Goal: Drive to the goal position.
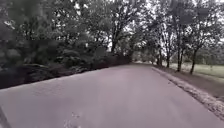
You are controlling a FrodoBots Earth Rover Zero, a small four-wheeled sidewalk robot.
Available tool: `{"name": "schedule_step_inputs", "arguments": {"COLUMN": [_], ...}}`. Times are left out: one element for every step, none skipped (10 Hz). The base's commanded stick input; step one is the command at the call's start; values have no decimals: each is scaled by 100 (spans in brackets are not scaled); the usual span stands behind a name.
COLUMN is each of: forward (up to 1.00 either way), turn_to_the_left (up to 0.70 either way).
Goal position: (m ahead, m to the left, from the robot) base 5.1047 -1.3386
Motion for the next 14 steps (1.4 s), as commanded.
{"name": "schedule_step_inputs", "arguments": {"forward": [100, 100, 100, 100, 100, 100, 100, 100, 100, 100, 100, 100, 100, 100], "turn_to_the_left": [-20, -20, -21, -21, -21, -22, -22, -22, -22, -22, -22, -22, -22, -22]}}
